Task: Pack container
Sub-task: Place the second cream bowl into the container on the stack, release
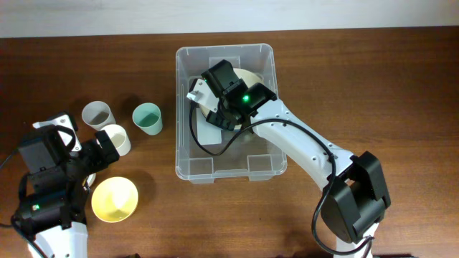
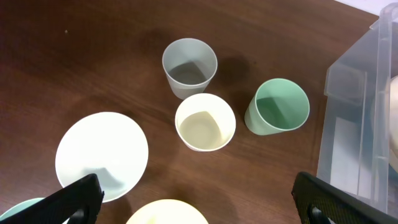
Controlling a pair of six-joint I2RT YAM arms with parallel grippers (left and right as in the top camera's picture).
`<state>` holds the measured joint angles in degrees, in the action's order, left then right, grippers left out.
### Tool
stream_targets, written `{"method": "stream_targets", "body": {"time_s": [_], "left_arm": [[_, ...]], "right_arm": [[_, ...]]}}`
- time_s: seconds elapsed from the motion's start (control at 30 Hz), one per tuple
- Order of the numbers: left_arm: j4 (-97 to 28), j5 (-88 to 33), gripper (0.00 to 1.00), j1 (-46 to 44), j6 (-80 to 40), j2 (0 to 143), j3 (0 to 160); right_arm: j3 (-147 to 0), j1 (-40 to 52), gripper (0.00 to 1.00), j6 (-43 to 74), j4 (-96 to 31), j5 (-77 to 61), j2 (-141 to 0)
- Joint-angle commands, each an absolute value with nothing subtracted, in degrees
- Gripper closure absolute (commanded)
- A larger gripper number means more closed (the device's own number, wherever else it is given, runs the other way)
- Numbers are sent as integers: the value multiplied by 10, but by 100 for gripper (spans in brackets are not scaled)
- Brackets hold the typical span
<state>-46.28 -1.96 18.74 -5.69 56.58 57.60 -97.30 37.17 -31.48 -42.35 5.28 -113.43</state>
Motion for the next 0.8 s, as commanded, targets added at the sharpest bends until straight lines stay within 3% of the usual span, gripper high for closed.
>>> {"method": "stream_targets", "body": {"time_s": [0.0,0.1,0.2,0.33,0.37,0.47,0.6,0.77], "left_arm": [[-464,-28,1,190,-64,566,584],[-466,-27,1,190,-64,566,584],[-468,-28,0,190,-64,566,584],[-468,-27,1,190,-64,566,584],[-468,-28,0,190,-64,566,584],[-464,-28,0,190,-64,566,584],[-461,-28,1,190,-64,566,585],[-462,-27,0,174,-44,567,591]], "right_arm": [[-980,371,37,-311,-422,58,-1127],[-983,371,37,-283,-422,73,-1101],[-1004,363,36,-182,-422,152,-1053],[-1013,305,14,-50,-430,186,-976],[-1013,262,0,-15,-445,159,-953],[-1013,173,1,13,-502,88,-926],[-1013,58,1,142,-601,75,-896],[-1013,-25,1,204,-719,55,-874]]}}
